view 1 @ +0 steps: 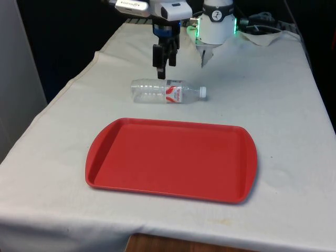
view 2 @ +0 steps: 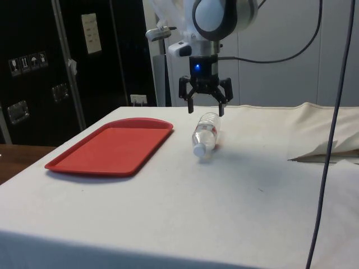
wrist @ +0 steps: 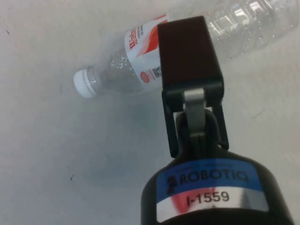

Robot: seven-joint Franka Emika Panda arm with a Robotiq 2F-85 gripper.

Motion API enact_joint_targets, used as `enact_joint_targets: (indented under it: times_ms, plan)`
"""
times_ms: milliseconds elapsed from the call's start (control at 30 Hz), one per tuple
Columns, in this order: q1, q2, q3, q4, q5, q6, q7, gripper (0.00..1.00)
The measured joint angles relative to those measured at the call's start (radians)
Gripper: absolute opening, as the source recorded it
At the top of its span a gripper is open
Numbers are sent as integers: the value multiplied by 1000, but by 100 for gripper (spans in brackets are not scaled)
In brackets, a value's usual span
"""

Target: Place the bottle upright on the tray.

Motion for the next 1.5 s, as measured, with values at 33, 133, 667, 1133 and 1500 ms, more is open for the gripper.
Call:
enact_joint_targets:
  times_ms: [33, 133, 667, 1133, 1500]
  plan:
    - [0, 0, 1, 0, 0, -1, -16, 100]
    - [0, 0, 1, 0, 0, -1, -31, 100]
    - [0, 0, 1, 0, 0, -4, -159, 100]
    - [0, 2, 4, 7, 0, -16, -252, 100]
    - [1, 3, 6, 11, 0, -25, -268, 100]
